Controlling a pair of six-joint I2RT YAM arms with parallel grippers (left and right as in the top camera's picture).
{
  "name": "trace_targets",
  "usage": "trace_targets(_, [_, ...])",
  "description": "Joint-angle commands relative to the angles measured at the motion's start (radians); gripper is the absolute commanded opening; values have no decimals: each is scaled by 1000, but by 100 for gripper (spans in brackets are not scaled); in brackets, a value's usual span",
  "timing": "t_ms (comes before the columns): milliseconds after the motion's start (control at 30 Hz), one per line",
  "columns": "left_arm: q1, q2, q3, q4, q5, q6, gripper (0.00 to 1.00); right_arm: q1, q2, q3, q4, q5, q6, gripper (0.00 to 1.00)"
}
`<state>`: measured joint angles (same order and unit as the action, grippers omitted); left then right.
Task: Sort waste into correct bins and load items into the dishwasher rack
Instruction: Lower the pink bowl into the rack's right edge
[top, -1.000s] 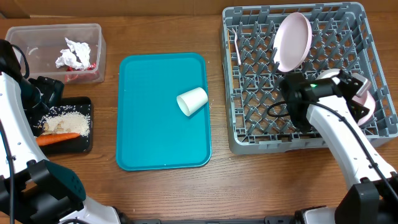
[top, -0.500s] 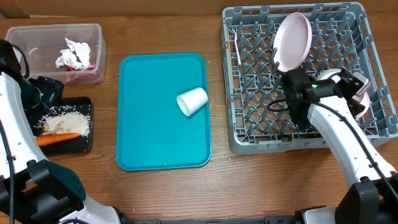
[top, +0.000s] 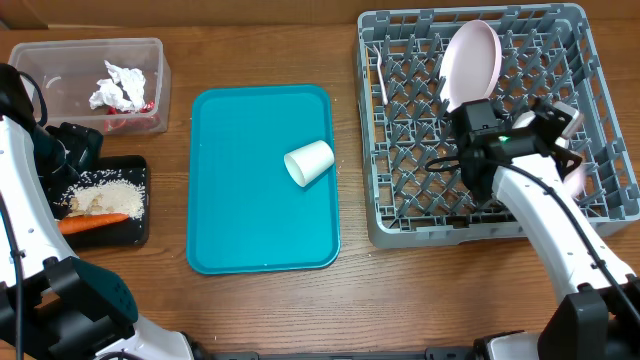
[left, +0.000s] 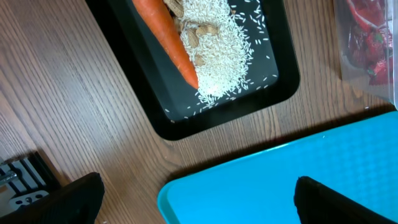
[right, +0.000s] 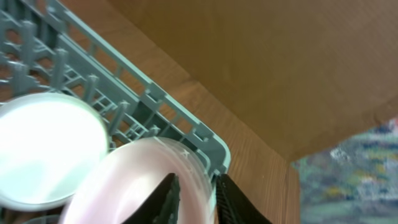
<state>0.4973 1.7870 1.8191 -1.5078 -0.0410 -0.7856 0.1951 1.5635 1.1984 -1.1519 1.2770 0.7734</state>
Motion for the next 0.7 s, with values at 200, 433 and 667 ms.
trace_targets(200, [-10,13,-6,-2,-3,-3,100,179,4,-2,123,22,-191,53])
trace_targets(433, [-10,13,-6,-2,-3,-3,100,186,-14,81,140,-229,-187,100])
trace_targets(667, [-10,13,-6,-2,-3,-3,100,6,-130,249,48,-494,-239,100])
